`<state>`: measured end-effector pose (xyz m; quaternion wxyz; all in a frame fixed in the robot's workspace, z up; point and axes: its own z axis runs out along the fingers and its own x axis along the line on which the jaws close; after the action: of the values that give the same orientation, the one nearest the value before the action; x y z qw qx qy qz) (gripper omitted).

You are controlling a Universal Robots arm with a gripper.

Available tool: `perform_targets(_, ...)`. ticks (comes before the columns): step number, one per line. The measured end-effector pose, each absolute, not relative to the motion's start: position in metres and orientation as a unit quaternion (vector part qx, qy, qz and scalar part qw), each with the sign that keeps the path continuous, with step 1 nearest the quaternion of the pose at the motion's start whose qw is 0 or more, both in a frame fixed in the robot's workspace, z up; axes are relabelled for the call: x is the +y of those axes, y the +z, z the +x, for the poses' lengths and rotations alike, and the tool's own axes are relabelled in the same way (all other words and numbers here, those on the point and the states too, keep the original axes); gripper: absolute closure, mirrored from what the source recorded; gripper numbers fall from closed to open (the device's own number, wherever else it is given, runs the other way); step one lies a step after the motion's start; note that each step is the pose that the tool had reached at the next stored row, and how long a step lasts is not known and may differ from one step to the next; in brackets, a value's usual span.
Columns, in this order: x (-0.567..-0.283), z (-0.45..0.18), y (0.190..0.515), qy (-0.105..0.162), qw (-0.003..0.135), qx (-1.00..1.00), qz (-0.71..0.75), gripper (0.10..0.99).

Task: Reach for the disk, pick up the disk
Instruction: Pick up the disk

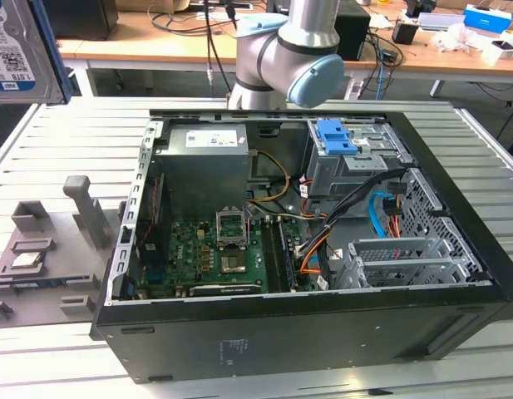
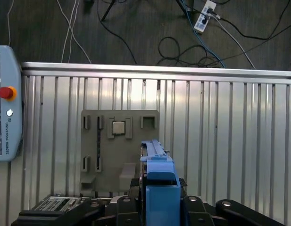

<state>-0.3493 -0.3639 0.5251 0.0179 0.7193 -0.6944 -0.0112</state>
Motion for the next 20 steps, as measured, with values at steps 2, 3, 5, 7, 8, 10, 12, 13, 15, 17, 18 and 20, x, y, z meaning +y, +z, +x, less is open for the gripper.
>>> perform_targets(2,-0.364,-0.337,0.525,-0.011,0.018,-0.694,0.719,0.722)
perform_targets(3,-0.364,-0.333,0.525,-0.011,0.018,-0.694,0.719,0.722)
perform_targets(5,-0.364,-0.325,0.525,-0.012,0.018,-0.694,0.719,0.722)
perform_targets(7,-0.364,-0.318,0.525,-0.012,0.018,-0.694,0.719,0.722)
perform_targets(8,-0.363,-0.31,0.525,-0.012,0.018,-0.694,0.719,0.722)
perform_targets(10,-0.363,-0.296,0.525,-0.012,0.019,-0.694,0.719,0.722)
perform_targets(12,-0.363,-0.29,0.525,-0.012,0.019,-0.694,0.719,0.722)
perform_targets(13,-0.363,-0.285,0.525,-0.012,0.019,-0.694,0.719,0.722)
perform_targets(15,-0.363,-0.277,0.525,-0.012,0.019,-0.694,0.719,0.722)
perform_targets(17,-0.362,-0.269,0.525,-0.013,0.019,-0.694,0.719,0.722)
perform_targets(18,-0.362,-0.262,0.525,-0.013,0.019,-0.694,0.719,0.722)
perform_targets(20,-0.362,-0.254,0.525,-0.013,0.02,-0.694,0.719,0.722)
